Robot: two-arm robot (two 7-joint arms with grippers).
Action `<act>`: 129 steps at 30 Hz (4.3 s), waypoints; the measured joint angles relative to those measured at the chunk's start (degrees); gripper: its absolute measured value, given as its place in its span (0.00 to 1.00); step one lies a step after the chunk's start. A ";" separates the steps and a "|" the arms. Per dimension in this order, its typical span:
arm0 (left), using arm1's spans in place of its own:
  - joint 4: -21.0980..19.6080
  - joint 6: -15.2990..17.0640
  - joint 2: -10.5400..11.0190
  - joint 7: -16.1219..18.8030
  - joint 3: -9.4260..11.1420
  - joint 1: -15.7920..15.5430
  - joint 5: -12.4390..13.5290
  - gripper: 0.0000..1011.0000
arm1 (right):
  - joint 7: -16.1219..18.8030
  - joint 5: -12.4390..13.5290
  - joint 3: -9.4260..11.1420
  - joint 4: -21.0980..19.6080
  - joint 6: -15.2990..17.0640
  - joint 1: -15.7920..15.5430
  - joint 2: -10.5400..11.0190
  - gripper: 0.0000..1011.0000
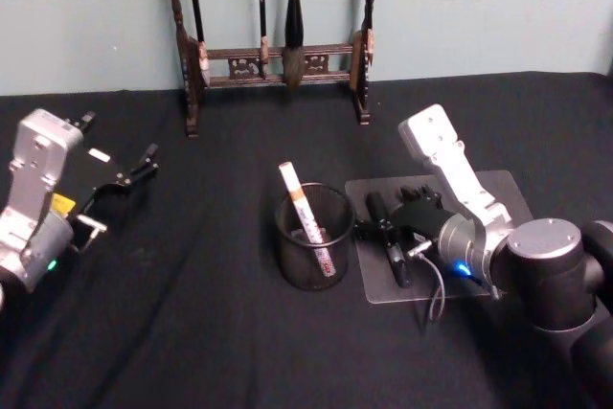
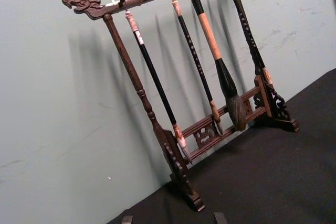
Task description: Pick up the water-based marker from the table and place it into the pen holder.
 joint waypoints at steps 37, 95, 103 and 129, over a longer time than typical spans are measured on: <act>0.00 0.00 0.00 0.00 0.00 0.00 0.00 0.99 | 1.33 -1.19 1.29 0.37 0.18 -0.57 -1.22 0.78; 0.00 0.00 0.00 0.00 0.00 0.00 0.00 0.99 | 10.83 12.44 4.90 -3.74 -37.74 -6.42 -5.41 0.24; 0.00 0.00 0.00 0.00 0.00 0.00 0.00 0.99 | 11.21 13.34 2.61 -2.74 -38.28 -6.37 -5.13 0.24; 0.00 0.00 0.00 0.00 0.00 0.00 0.00 0.99 | 9.48 14.09 -1.23 -0.26 -37.81 -4.45 -4.45 0.24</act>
